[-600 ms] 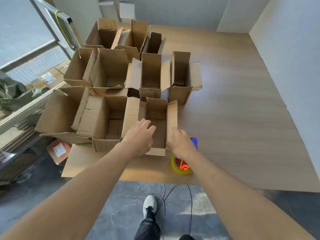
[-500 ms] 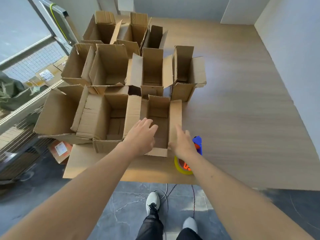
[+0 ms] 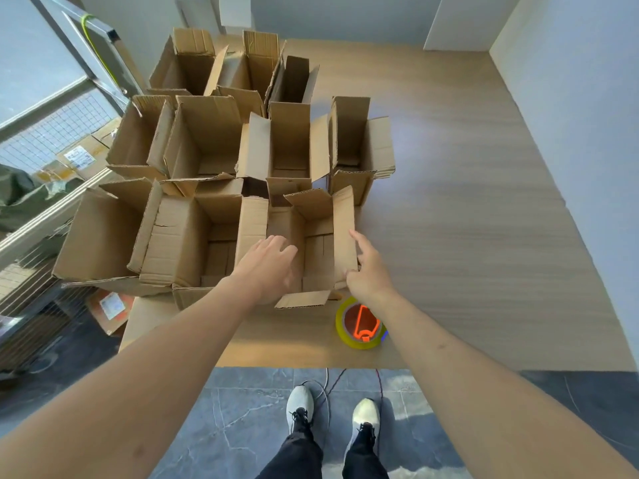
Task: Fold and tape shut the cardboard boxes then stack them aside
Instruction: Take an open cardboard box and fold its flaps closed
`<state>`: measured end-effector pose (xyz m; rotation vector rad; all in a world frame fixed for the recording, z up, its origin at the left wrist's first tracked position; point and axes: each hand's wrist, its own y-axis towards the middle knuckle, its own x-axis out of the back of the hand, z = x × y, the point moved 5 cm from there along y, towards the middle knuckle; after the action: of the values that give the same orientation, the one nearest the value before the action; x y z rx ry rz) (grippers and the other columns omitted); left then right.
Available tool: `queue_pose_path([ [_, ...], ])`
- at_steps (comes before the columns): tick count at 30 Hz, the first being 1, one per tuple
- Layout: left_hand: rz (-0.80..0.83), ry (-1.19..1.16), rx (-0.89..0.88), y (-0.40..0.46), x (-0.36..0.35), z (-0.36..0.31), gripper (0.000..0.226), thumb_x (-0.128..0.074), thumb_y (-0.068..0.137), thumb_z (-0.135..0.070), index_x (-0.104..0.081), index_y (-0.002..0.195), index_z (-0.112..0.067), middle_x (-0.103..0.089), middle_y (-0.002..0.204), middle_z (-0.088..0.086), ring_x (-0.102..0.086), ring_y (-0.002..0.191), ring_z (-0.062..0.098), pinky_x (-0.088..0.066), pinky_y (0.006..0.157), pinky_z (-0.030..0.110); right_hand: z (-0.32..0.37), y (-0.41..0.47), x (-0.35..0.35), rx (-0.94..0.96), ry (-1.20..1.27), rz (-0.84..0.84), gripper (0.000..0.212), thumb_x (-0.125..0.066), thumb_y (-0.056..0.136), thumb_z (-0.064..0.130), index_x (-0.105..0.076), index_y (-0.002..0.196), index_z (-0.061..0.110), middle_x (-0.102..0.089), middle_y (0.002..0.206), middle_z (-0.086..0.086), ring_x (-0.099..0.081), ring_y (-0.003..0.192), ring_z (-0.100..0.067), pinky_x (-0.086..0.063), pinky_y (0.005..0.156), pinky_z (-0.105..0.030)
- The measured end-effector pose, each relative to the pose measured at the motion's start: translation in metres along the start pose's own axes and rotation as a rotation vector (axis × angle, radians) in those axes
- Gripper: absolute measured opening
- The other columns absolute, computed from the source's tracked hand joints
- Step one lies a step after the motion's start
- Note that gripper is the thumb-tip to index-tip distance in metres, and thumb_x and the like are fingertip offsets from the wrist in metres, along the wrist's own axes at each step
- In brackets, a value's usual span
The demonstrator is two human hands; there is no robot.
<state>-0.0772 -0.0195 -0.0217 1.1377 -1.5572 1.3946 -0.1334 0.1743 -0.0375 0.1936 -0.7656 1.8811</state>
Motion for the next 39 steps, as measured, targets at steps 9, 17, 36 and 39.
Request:
queue_pose_path([
  [9, 0.055, -0.064, 0.003, 0.009, 0.020, -0.029, 0.040, -0.053, 0.100, -0.028, -0.052, 0.137, -0.014, -0.050, 0.135, 0.010, -0.057, 0.116, 0.035, -0.051, 0.097, 0.046, -0.002, -0.018, 0.055, -0.059, 0.068, -0.078, 0.081, -0.062, 0.092, -0.001, -0.032, 0.155, 0.040, -0.051, 0.150, 0.000, -0.053, 0.133, -0.025, -0.055, 0.102, -0.046],
  [17, 0.050, -0.046, 0.010, 0.025, 0.040, -0.088, 0.038, -0.041, 0.105, -0.042, -0.055, 0.133, -0.020, -0.050, 0.133, 0.008, -0.059, 0.114, 0.034, -0.051, 0.094, 0.045, -0.012, -0.040, 0.124, -0.086, 0.088, -0.040, 0.074, -0.045, 0.089, -0.012, -0.045, 0.144, 0.037, -0.052, 0.140, -0.004, -0.059, 0.117, -0.029, -0.064, 0.081, -0.045],
  [36, -0.159, -1.187, 0.647, 0.106, -0.016, -0.236, 0.037, -0.071, 0.073, -0.013, -0.048, 0.102, -0.009, -0.065, 0.105, 0.013, -0.069, 0.086, 0.024, -0.062, 0.061, 0.033, -0.113, -0.010, 0.206, -0.283, 0.418, -0.133, 0.066, -0.033, 0.085, -0.011, -0.045, 0.125, 0.041, -0.047, 0.129, 0.002, -0.052, 0.097, -0.011, -0.049, 0.075, -0.031],
  [39, -0.300, -1.068, 0.646, 0.118, -0.016, -0.216, 0.023, -0.058, 0.086, -0.002, -0.056, 0.105, -0.016, -0.061, 0.093, -0.002, -0.054, 0.073, 0.006, -0.040, 0.043, 0.006, -0.124, 0.001, 0.178, -0.240, 0.473, -0.087, 0.087, -0.050, 0.081, -0.009, -0.033, 0.140, 0.053, -0.039, 0.148, 0.003, -0.056, 0.117, -0.020, -0.055, 0.098, -0.041],
])
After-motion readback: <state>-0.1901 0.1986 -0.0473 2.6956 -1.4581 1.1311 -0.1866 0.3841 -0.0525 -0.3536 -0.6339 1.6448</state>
